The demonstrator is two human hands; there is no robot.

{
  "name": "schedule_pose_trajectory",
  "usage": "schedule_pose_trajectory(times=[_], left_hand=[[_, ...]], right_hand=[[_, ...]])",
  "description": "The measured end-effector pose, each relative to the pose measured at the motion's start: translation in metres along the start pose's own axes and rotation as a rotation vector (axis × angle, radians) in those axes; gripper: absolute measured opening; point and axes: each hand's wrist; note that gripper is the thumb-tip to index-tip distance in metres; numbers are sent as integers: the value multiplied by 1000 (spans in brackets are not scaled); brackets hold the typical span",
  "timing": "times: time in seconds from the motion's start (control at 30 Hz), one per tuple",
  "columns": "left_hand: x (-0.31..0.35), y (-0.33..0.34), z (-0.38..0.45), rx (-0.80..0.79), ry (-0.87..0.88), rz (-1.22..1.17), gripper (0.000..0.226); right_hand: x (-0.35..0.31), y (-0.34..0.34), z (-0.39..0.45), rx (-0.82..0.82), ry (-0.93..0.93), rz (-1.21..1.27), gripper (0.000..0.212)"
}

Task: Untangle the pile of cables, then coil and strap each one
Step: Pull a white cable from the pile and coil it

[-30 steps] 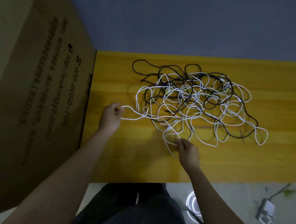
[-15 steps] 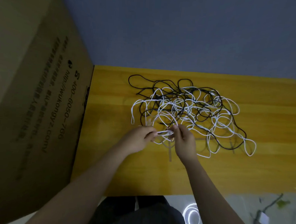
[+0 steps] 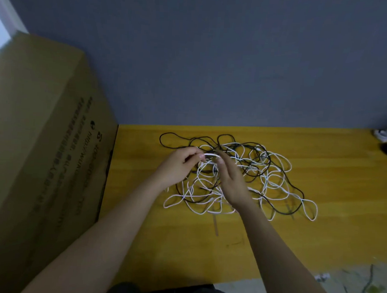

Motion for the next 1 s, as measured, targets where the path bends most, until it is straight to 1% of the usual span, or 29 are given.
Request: schedule_pose_trajectory(times=[0.03,0.07,0.13,0.2,0.27,0.33,0.4,0.47,0.5,0.57,0.63,0.7,0.77,0.83,0.87,0.93,1.0], left_hand=[[8,-2,6,30,34,-20,21],[15,-5,11,76,54,-55,22],[28,-14,23,165,40,-163,26],[43,-24,35,227,10,-268,29],[61,-33,50,266,23,-381,33],[86,-42,67,276,93,-471,33],[113,-51,85,272,159,-537,32],[142,-60,102,276,212,-587,29],[154,-63,110,282,240,-610,28],[176,-68,122,303,292,-652,27],[194,-71,131,338,321,-703,28],[204,-71,138,374,326,-740,28],[207,-70,144,405,317,-745,29],[207,-66,148,423,299,-743,29],[206,-62,148,423,285,-732,28],[206,-54,148,411,251,-736,28],[202,-47,147,391,222,-693,33]], right_hand=[[-12,0,1,-66,-1,19,30],[-22,-2,4,-96,-6,51,27],[-40,-9,10,-96,-10,174,30],[-63,-20,17,-12,-53,247,31],[-94,-34,26,105,-122,302,30],[-131,-51,34,220,-190,342,29],[-167,-70,40,293,-249,378,28],[-197,-90,44,326,-305,464,27],[-207,-99,45,316,-325,520,26],[-212,-113,48,239,-352,576,25],[-198,-118,50,152,-350,474,27],[-173,-117,50,101,-332,292,29],[-151,-113,49,85,-309,177,29],[-138,-109,45,116,-335,23,29],[-136,-108,41,140,-374,-102,28],[-138,-107,31,179,-513,-402,28],[-144,-112,19,207,-684,-582,26]])
Point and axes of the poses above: each hand's wrist, its own z-axis towards the middle knuckle, its own y-axis out of the palm, x = y × z, and after that the axes turned 13 degrees about y, right-handed
